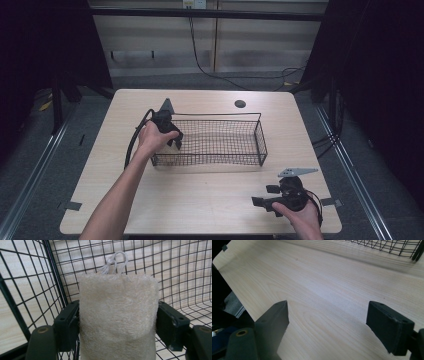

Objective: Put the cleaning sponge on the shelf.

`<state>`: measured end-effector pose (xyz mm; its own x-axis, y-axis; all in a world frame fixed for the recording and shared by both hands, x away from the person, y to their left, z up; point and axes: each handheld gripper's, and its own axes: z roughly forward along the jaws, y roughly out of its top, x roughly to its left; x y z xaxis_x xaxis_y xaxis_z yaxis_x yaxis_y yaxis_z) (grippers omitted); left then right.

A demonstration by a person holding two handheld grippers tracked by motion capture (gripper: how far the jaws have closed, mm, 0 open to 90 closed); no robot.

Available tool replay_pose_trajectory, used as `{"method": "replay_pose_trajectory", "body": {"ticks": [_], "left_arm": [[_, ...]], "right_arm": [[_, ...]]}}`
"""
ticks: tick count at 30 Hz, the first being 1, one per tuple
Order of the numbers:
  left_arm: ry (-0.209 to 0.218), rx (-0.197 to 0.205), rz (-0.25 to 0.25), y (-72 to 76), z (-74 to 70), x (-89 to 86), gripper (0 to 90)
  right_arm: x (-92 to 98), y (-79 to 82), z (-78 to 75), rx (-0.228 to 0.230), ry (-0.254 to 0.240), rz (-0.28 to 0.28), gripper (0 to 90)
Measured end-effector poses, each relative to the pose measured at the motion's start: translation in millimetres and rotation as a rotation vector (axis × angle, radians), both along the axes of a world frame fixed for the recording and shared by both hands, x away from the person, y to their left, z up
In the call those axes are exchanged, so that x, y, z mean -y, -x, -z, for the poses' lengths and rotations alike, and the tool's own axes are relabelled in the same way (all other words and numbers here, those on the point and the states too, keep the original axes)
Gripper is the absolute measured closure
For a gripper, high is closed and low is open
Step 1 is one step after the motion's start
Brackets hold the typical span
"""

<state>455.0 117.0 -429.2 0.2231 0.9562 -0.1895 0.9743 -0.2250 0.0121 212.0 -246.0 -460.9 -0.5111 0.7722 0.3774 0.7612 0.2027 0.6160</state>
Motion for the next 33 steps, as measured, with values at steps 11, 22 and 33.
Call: {"method": "replay_pose_trajectory", "body": {"ticks": [11,22,33], "left_arm": [[0.002,-0.015,0.016,0.2,1.3,0.8,27.9],[0.018,-0.027,0.010,-0.1,1.3,1.8,24.2],[0.014,-0.025,0.025,-0.2,0.8,1.6,23.5]], "right_arm": [[0.2,-0.1,0.0,0.001,0.000,0.001,17.9],[0.1,0.0,0.0,0.005,-0.001,0.001,17.9],[0.5,-0.2,0.1,0.007,-0.001,0.001,17.8]]}}
